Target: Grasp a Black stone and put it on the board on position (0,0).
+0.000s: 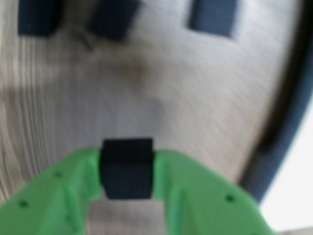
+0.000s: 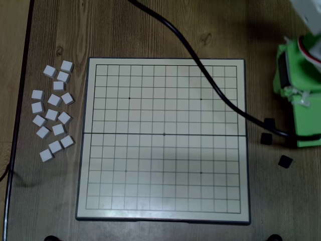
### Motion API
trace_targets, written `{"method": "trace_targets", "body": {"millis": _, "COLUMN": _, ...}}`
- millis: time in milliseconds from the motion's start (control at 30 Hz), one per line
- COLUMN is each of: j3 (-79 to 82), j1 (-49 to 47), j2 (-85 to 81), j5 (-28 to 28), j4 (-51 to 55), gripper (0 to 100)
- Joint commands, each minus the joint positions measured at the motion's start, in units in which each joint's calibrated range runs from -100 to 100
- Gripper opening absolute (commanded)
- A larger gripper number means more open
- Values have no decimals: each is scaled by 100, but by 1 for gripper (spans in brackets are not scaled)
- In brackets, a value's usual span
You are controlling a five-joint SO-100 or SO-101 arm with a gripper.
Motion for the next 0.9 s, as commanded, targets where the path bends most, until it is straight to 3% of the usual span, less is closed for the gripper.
{"method": "trace_targets", "body": {"millis": 0, "j3": -541, "j1": 286, "j2": -1176, "j5": 98, "j4": 315, "gripper": 6}}
{"method": "trace_targets", "body": {"millis": 867, "j3": 135, "j1": 3226, "j2": -2964, "j5": 1621, "j4": 571, "gripper": 6}}
